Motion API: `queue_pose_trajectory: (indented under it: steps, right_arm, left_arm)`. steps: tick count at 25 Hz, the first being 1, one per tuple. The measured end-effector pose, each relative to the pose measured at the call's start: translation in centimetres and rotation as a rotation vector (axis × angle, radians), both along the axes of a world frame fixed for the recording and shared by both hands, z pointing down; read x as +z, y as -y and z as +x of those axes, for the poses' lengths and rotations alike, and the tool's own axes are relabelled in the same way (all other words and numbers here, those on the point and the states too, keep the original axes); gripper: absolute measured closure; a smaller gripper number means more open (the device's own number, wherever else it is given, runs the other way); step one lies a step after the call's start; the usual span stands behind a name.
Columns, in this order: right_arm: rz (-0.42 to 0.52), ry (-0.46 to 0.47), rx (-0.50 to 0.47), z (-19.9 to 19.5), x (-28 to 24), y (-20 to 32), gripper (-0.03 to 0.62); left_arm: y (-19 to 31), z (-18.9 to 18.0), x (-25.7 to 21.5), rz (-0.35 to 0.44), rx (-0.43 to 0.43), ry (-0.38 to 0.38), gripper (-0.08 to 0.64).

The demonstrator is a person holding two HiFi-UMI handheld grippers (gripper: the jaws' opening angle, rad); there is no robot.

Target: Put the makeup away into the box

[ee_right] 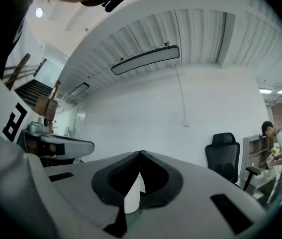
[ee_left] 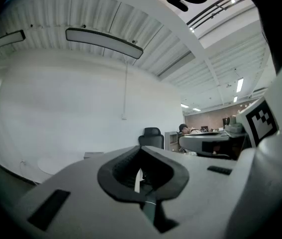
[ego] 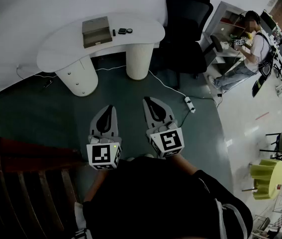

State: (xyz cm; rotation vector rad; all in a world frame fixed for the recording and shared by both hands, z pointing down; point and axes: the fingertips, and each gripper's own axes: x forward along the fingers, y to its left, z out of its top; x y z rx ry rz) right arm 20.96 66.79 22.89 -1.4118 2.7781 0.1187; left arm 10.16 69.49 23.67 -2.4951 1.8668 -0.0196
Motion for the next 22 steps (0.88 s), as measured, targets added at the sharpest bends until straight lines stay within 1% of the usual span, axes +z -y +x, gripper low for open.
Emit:
queue_pose_trajectory:
  steps: [7, 10, 12, 17, 22]
  right_arm:
    - [0.034, 0.015, -0.002, -2.0, 0.3, -0.7, 0.571]
    - [0.015, 0.024, 0.001, -2.1, 1.0, -0.8, 0.571]
    - [-0.001, 0.047, 0.003, -2.0, 1.0, -0.3, 0.571]
    - [0.001, 0.053, 0.008, -1.9, 1.1, 2.1, 0.569]
    - [0.012, 0.049, -0.016, -2.6, 1.7, 6.5, 0.568]
  left_arm:
    - [0.0, -2.0, 0.6, 0.002, 0.009, -0.002, 0.552]
    - [0.0, -2.1, 1.0, -0.003, 0.011, -0.013, 0.552]
    - [0.3, -2.0, 1.0, -0.005, 0.017, -0.008, 0.552]
    - [2.4, -1.8, 1.0, -0.005, 0.021, 0.0, 0.552]
    - [6.6, -2.2, 1.3, 0.005, 0.003, 0.0, 0.552]
